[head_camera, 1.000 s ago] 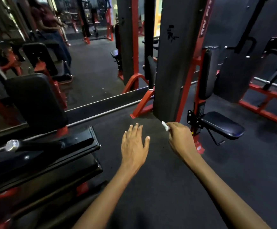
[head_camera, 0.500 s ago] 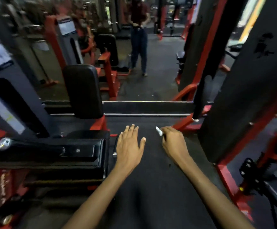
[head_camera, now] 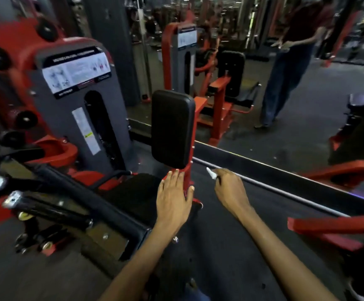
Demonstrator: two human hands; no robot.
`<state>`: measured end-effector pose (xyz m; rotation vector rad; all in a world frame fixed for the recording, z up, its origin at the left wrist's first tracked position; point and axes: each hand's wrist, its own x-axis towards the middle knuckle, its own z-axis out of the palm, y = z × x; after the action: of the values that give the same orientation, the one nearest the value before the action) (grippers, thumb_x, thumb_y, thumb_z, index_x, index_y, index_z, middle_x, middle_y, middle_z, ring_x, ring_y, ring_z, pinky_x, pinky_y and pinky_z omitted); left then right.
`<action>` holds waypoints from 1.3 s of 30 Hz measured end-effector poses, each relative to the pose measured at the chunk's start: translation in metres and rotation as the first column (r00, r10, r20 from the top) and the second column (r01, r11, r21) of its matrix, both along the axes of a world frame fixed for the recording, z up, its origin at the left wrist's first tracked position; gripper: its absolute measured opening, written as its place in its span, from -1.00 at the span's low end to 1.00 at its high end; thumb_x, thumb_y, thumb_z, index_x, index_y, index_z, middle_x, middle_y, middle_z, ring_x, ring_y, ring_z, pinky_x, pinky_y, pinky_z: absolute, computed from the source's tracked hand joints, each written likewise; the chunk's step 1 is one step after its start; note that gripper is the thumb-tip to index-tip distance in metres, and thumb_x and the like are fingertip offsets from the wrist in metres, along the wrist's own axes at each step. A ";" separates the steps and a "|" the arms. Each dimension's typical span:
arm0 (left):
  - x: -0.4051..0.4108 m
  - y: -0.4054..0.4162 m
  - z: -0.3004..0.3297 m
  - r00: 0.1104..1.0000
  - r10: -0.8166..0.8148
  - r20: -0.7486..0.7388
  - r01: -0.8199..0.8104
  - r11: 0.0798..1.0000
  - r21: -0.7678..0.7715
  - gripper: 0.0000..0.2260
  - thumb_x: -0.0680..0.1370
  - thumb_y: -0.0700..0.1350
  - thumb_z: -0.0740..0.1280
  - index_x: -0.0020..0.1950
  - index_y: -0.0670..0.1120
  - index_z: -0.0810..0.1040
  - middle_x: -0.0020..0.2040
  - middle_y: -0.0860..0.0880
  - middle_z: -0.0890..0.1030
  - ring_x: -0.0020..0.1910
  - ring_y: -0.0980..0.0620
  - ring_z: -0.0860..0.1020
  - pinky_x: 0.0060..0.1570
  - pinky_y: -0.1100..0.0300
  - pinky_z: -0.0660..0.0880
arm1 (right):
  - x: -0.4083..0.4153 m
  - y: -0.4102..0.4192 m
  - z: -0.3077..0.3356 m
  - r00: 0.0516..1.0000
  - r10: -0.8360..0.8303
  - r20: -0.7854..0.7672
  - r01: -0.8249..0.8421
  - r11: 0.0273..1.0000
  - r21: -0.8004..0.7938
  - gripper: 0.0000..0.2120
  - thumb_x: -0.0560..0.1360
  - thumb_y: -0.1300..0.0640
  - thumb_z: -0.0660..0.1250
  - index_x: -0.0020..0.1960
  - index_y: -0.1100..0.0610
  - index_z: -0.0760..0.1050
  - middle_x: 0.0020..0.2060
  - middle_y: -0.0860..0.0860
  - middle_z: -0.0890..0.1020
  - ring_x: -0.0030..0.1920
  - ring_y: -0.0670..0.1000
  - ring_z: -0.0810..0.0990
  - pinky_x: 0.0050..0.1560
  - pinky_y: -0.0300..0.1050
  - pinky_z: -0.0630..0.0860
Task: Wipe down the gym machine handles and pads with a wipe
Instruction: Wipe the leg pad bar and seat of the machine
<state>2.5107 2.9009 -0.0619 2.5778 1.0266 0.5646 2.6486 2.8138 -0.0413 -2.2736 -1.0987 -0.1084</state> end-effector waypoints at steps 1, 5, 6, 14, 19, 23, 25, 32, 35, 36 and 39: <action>0.010 0.013 -0.002 1.000 0.029 0.005 -0.029 1.000 -0.005 -0.42 0.60 0.17 -0.03 0.51 -0.13 0.29 0.51 -0.08 0.30 0.53 -0.02 0.17 0.49 0.07 0.03 | 0.012 0.017 -0.003 1.000 0.025 -0.015 -0.025 1.000 -0.007 -0.74 0.55 0.21 0.15 -0.02 0.29 0.58 -0.07 0.17 0.64 -0.05 0.21 0.58 -0.01 0.05 0.48; 0.046 0.073 -0.010 0.987 0.161 -0.017 -0.162 0.985 -0.057 -0.51 0.64 0.08 0.10 0.51 -0.12 0.28 0.53 -0.05 0.27 0.54 0.01 0.14 0.49 0.06 0.03 | 0.053 0.087 -0.007 0.987 0.138 -0.080 -0.144 0.987 -0.073 -0.78 0.54 0.24 0.15 -0.04 0.24 0.58 -0.11 0.15 0.64 -0.09 0.22 0.59 -0.11 0.01 0.47; 0.053 0.086 -0.012 0.982 0.189 -0.013 -0.189 0.980 -0.056 -0.51 0.64 0.08 0.11 0.51 -0.12 0.29 0.53 -0.05 0.27 0.54 0.01 0.15 0.49 0.06 0.03 | 0.061 0.104 -0.007 0.981 0.169 -0.099 -0.177 0.981 -0.074 -0.77 0.55 0.23 0.15 -0.05 0.23 0.58 -0.13 0.15 0.64 -0.11 0.22 0.58 -0.13 0.01 0.47; 0.088 0.174 -0.018 0.916 0.398 -0.049 -0.401 0.910 -0.102 -0.49 0.64 0.12 0.03 0.55 -0.07 0.22 0.55 0.00 0.20 0.55 0.06 0.07 0.49 0.14 -0.06 | 0.096 0.245 -0.016 0.897 0.412 -0.162 -0.433 0.892 -0.130 -0.73 0.52 0.26 0.14 0.07 0.27 0.58 -0.01 0.19 0.63 0.00 0.22 0.58 0.01 0.06 0.49; 0.090 0.222 -0.032 0.810 0.577 -0.106 -0.585 0.809 -0.061 -0.50 0.65 0.07 0.11 0.56 -0.08 0.17 0.56 -0.01 0.19 0.56 0.05 0.06 0.50 0.12 -0.06 | 0.097 0.328 -0.041 0.758 0.619 -0.204 -0.646 0.755 -0.112 -0.60 0.40 0.21 0.07 0.08 0.22 0.60 -0.06 0.20 0.65 -0.06 0.24 0.61 -0.03 0.08 0.53; 0.103 0.255 -0.048 0.672 0.725 -0.147 -0.738 0.672 -0.061 -0.50 0.65 0.09 0.06 0.55 -0.10 0.21 0.55 -0.04 0.21 0.55 0.02 0.08 0.49 0.12 -0.06 | 0.103 0.390 -0.060 0.648 0.723 -0.240 -0.758 0.643 -0.107 -0.60 0.44 0.21 0.07 0.13 0.21 0.59 -0.01 0.19 0.65 0.00 0.23 0.60 0.01 0.04 0.52; 0.111 0.270 -0.055 0.591 0.788 -0.169 -0.805 0.589 -0.068 -0.51 0.65 0.07 0.07 0.53 -0.11 0.23 0.55 -0.05 0.23 0.55 0.01 0.11 0.50 0.10 -0.03 | 0.107 0.419 -0.065 0.581 0.770 -0.264 -0.813 0.563 -0.147 -0.63 0.52 0.20 0.07 0.17 0.17 0.58 0.06 0.18 0.63 0.07 0.22 0.58 0.08 0.04 0.49; 0.129 0.311 -0.088 0.370 0.896 -0.244 -0.929 0.356 -0.102 -0.53 0.65 0.04 0.12 0.52 -0.12 0.25 0.55 -0.05 0.23 0.55 0.02 0.09 0.49 0.10 -0.04 | 0.111 0.498 -0.092 0.407 0.839 -0.360 -0.913 0.362 -0.188 -0.65 0.51 0.20 0.10 0.15 0.11 0.59 0.04 0.16 0.63 0.05 0.21 0.59 0.07 0.04 0.51; 0.124 0.326 -0.113 0.304 0.912 -0.276 -0.952 0.282 -0.117 -0.54 0.65 0.04 0.12 0.52 -0.12 0.26 0.54 -0.05 0.24 0.55 0.01 0.09 0.49 0.07 -0.01 | 0.105 0.524 -0.109 0.379 0.825 -0.418 -0.925 0.321 -0.206 -0.66 0.51 0.32 0.14 0.17 0.15 0.57 0.05 0.20 0.61 0.05 0.25 0.57 0.04 0.03 0.51; 0.121 0.332 -0.122 0.287 0.916 -0.282 -0.957 0.262 -0.123 -0.54 0.65 0.04 0.12 0.52 -0.12 0.26 0.54 -0.05 0.24 0.55 0.01 0.10 0.49 0.07 -0.01 | 0.103 0.533 -0.116 0.375 0.818 -0.436 -0.927 0.319 -0.197 -0.65 0.50 0.34 0.13 0.18 0.16 0.56 0.06 0.21 0.61 0.05 0.25 0.56 0.06 0.03 0.51; 0.108 0.355 -0.154 0.255 0.919 -0.300 -0.966 0.225 -0.130 -0.54 0.65 0.02 0.14 0.51 -0.14 0.27 0.54 -0.07 0.25 0.55 -0.02 0.11 0.49 0.05 0.01 | 0.092 0.558 -0.142 0.367 0.800 -0.474 -0.930 0.316 -0.188 -0.59 0.48 0.37 0.12 0.23 0.14 0.55 0.09 0.21 0.61 0.10 0.24 0.56 0.11 0.00 0.50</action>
<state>2.6182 3.2556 -0.2164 1.4068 2.5500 0.3630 2.7402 3.3719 -0.1838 -1.5370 -2.1980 1.0105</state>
